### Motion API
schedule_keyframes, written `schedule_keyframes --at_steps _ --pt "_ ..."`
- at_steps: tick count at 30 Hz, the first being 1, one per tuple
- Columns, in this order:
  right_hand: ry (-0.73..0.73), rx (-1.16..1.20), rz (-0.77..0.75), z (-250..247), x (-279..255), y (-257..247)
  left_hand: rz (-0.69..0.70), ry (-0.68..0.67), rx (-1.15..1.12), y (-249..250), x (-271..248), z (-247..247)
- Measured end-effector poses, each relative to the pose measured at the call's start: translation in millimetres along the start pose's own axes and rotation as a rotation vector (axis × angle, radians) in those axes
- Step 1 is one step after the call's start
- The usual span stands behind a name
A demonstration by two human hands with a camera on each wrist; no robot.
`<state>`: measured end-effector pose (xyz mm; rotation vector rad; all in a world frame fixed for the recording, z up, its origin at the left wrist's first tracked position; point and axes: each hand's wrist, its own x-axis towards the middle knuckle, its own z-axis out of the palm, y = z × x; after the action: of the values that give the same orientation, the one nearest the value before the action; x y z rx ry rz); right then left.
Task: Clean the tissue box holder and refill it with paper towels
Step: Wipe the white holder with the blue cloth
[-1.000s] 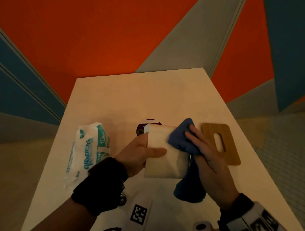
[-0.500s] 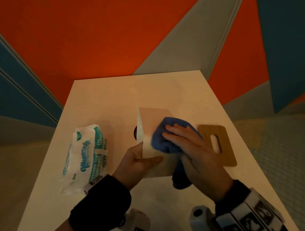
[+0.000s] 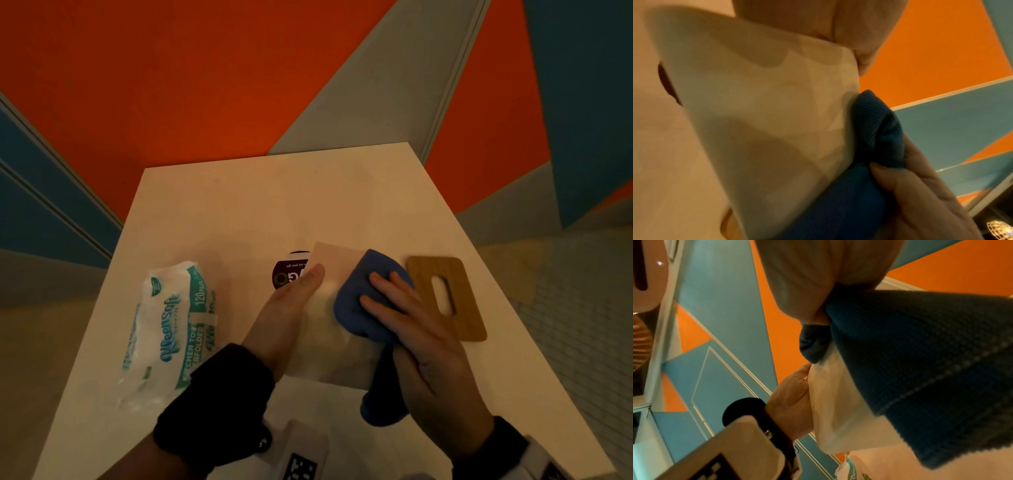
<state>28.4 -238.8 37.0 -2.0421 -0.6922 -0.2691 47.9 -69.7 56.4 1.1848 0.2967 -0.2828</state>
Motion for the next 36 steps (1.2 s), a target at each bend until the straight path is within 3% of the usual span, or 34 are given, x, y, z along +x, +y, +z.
schedule_keyframes --at_steps 6,15,20,24,27,33,36 --pt "-0.100 -0.085 0.034 2.0 -12.8 8.4 -0.113 -0.009 0.158 -0.7 -0.8 -5.6" --pt "-0.158 0.080 -0.014 0.6 -14.1 5.3 0.056 0.089 0.223 -6.1 -7.7 -11.5" --pt "-0.071 0.190 0.052 -7.7 18.4 25.0 0.108 0.162 0.171 -4.2 -11.2 -11.6" --pt "-0.056 0.161 0.266 -16.4 65.7 53.9 0.077 0.172 0.073 -8.6 -11.2 -14.8" --pt "-0.048 0.169 0.301 -14.3 75.3 57.7 0.084 0.175 0.028 -7.2 -9.7 -17.2" --pt "-0.193 0.178 0.082 9.1 16.3 26.3 0.166 0.071 0.309 2.2 -14.1 -16.0" --pt "-0.305 0.039 -0.137 13.9 -8.3 19.3 0.272 -0.047 0.418 -3.6 -10.4 -18.0"
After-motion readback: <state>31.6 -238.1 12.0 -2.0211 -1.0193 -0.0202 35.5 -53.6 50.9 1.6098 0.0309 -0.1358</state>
